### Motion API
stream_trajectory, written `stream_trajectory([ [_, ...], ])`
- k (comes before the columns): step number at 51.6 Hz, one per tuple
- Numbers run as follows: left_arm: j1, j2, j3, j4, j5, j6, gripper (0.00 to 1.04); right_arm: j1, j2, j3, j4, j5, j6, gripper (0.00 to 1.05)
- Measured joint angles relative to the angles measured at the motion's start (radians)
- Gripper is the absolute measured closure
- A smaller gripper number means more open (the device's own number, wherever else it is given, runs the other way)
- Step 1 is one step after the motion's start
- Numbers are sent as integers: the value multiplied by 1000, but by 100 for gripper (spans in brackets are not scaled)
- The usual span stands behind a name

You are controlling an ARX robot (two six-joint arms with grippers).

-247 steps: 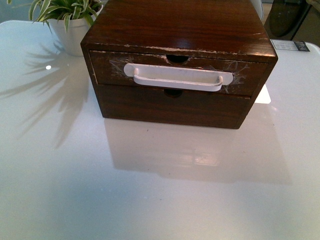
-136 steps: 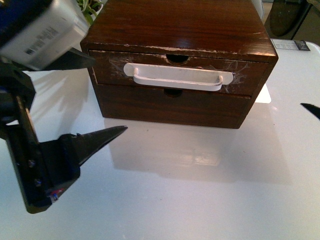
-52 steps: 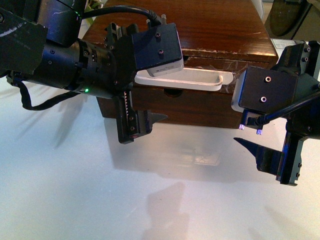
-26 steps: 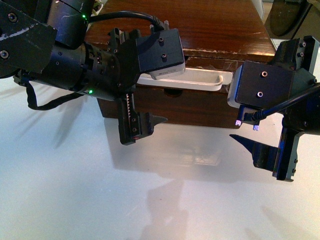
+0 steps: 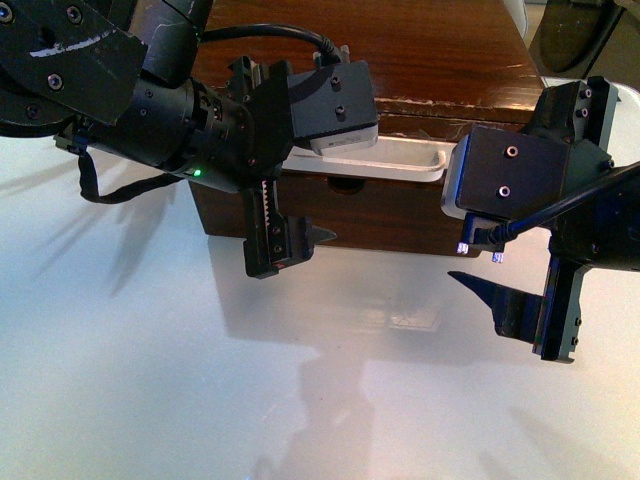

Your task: Open drawer

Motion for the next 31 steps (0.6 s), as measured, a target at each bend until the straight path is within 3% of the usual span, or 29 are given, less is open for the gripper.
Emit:
stream_trajectory([
  [31, 9, 43, 61, -95, -25, 56, 8, 26, 97, 111, -20, 2, 0, 9],
])
